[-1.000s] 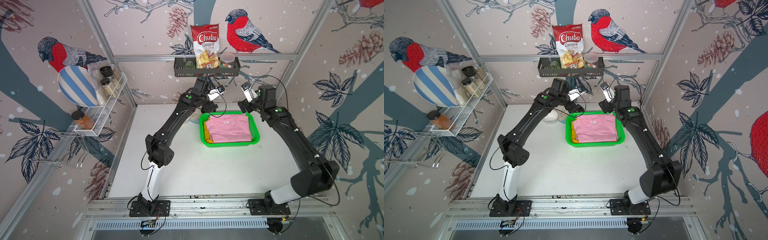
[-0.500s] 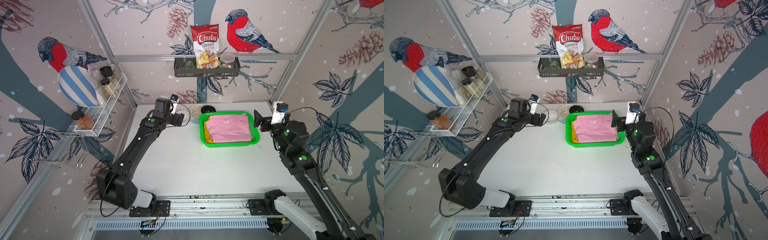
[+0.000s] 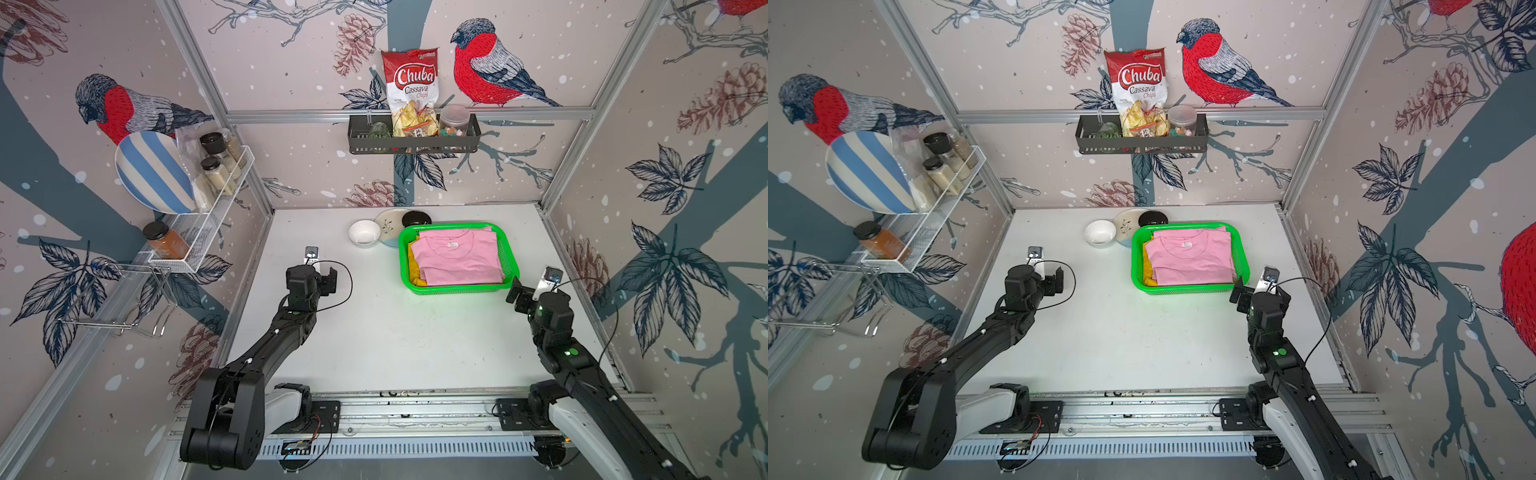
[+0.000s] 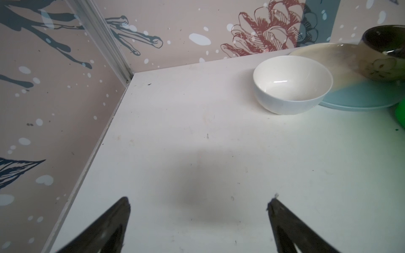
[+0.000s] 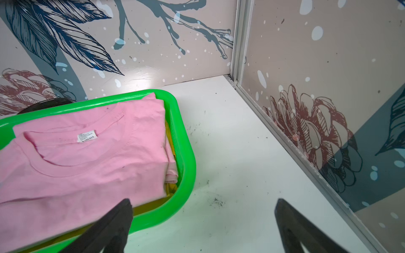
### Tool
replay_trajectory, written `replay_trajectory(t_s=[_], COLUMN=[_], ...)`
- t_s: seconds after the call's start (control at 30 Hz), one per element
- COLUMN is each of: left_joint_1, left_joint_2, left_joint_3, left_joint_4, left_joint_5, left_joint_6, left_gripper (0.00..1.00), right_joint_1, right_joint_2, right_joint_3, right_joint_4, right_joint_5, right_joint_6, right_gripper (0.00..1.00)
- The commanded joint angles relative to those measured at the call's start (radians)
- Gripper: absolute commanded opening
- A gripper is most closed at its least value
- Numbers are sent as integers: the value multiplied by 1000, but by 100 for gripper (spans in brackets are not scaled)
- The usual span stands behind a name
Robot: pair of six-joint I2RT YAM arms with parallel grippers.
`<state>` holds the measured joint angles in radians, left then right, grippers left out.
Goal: Put the folded t-shirts into the basket
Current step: Reset both arms
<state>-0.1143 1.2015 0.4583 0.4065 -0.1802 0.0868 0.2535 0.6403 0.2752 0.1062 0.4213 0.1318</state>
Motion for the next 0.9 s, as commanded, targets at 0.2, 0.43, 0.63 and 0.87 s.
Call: replay_trajectory(t_s=[0.2, 0.43, 0.63, 0.87], left_joint_1=[5, 14, 48, 69], left_joint_2=[252, 348, 346, 348], left_joint_3=[-148, -133, -118, -88], left_joint_4=[541, 614, 575, 524], left_joint_5=[-12, -53, 62, 107], left_joint_6=[11, -10, -16, -29], left_gripper=[96, 97, 96, 96], right_joint_1=[-70, -161, -175, -194], right_joint_2=[223, 476, 750, 877], right_joint_3=[-164, -163, -54, 87], right_joint_4=[579, 881, 945, 807], right_joint_5=[-129, -252, -290, -149], right_joint_6=[-139, -120, -117, -37], right_gripper=[100, 100, 100, 100])
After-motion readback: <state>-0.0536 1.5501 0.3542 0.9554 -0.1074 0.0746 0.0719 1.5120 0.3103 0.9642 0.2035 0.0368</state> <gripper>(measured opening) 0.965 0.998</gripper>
